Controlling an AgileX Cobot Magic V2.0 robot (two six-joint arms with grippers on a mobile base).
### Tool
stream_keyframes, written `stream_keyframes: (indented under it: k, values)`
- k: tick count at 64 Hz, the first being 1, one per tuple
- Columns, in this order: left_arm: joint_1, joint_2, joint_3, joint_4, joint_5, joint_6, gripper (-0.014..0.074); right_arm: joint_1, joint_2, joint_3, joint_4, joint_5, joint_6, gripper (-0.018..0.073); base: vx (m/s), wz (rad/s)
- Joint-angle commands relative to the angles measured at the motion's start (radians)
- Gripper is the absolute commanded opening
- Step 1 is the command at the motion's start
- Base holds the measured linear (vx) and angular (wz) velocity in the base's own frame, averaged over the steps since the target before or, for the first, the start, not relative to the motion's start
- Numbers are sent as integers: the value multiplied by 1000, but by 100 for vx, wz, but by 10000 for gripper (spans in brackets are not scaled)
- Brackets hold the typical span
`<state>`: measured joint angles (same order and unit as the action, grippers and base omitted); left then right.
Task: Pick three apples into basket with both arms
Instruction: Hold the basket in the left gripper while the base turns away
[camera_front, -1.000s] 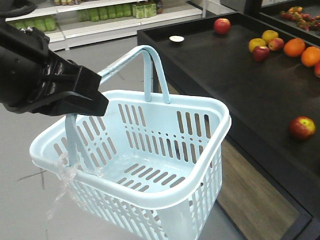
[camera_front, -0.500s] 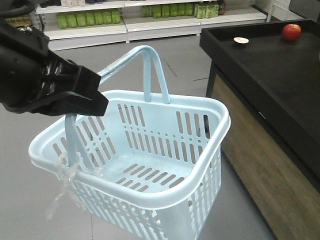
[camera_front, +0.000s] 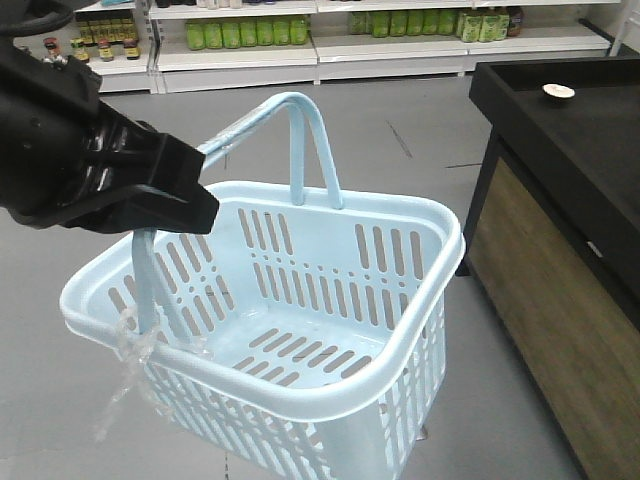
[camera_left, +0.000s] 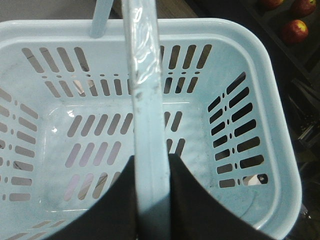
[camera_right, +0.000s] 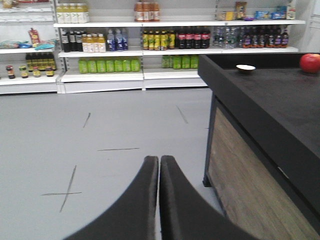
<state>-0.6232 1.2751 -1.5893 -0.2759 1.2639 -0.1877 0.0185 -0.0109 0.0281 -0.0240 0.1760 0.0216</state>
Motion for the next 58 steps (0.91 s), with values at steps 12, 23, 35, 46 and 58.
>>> stream_keyframes:
  k: [12,23,35,46,58]
  values:
    - [-6,-28,-24,-30,-75,-6,-8,-8,-10,14,-11,-69,-9,-4,4,29]
    - [-6,-28,-24,-30,-75,-6,-8,-8,-10,14,-11,-69,-9,-4,6,38]
    - [-6,-28,-24,-30,-75,-6,-8,-8,-10,14,-11,-69,-9,-4,10,46]
    - [-6,-28,-24,-30,-75,-6,-8,-8,-10,14,-11,-69,-9,-4,13,51]
    - [-6,-28,-24,-30,-75,-6,-8,-8,-10,14,-11,-69,-9,-4,15,52]
